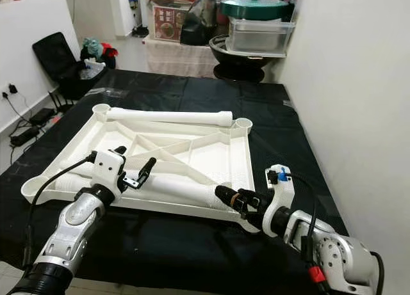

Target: Building children table

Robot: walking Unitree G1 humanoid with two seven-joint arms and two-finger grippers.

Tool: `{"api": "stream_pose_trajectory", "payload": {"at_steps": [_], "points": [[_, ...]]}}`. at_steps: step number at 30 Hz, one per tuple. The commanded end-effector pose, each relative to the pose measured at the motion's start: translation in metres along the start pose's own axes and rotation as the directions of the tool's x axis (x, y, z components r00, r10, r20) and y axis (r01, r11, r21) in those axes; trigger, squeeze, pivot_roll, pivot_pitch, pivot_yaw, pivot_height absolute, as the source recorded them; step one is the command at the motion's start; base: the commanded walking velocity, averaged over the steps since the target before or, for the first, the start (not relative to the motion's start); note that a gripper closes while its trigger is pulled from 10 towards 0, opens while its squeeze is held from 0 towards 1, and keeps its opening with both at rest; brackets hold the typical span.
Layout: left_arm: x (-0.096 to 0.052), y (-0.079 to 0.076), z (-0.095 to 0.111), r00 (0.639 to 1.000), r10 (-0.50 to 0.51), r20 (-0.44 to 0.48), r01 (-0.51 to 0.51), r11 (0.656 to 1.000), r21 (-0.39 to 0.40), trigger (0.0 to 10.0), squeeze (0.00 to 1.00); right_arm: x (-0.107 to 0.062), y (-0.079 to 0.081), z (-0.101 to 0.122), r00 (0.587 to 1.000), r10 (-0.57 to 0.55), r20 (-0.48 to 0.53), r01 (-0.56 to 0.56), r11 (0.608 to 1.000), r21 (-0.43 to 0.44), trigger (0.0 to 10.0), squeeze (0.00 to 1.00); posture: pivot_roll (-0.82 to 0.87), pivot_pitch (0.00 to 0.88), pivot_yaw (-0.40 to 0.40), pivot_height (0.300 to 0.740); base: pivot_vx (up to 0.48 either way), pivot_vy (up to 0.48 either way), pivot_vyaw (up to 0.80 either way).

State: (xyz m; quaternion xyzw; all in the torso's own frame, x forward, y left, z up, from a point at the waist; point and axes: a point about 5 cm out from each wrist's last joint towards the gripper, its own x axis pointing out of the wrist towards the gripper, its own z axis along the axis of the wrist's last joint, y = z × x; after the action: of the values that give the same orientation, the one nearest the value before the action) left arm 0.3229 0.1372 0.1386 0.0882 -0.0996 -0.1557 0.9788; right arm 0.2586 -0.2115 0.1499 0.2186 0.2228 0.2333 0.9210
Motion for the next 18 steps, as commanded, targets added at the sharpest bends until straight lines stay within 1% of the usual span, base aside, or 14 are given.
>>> {"api": "stream_pose_trajectory", "payload": {"at_steps": [1, 4, 8, 18], "points": [[0.001, -0.001, -0.001, 1.0, -0.013, -0.001, 0.013, 1.0, 0.01, 10.0, 0.0, -0.002, 0.003, 0.001, 1.0, 0.006, -0.008, -0.006, 1.0, -0.005, 10.0, 0.0, -0.01, 0.0, -0.043, 0.74, 0.0, 0.0, 0.0], [0.001, -0.002, -0.001, 1.0, -0.015, -0.001, 0.015, 1.0, 0.01, 10.0, 0.0, -0.002, 0.004, 0.0, 1.0, 0.006, -0.012, -0.006, 1.0, -0.002, 10.0, 0.0, -0.01, 0.0, -0.042, 0.74, 0.0, 0.0, 0.0], [0.002, -0.004, -0.002, 1.0, -0.017, -0.002, 0.017, 1.0, 0.008, 10.0, 0.0, 0.003, 0.012, 0.0, 0.999, 0.044, -0.005, -0.044, 0.999, 0.007, 10.0, 0.0, -0.01, 0.0, -0.045, 0.74, 0.0, 0.0, 0.0], [0.001, -0.003, -0.003, 1.0, -0.013, -0.007, 0.013, 1.0, 0.012, 10.0, 0.0, 0.01, 0.02, -0.003, 0.997, 0.074, -0.025, -0.074, 0.997, 0.007, 10.0, 0.0, 0.0, 0.0, -0.059, 0.74, 0.0, 0.0, 0.0]]}}
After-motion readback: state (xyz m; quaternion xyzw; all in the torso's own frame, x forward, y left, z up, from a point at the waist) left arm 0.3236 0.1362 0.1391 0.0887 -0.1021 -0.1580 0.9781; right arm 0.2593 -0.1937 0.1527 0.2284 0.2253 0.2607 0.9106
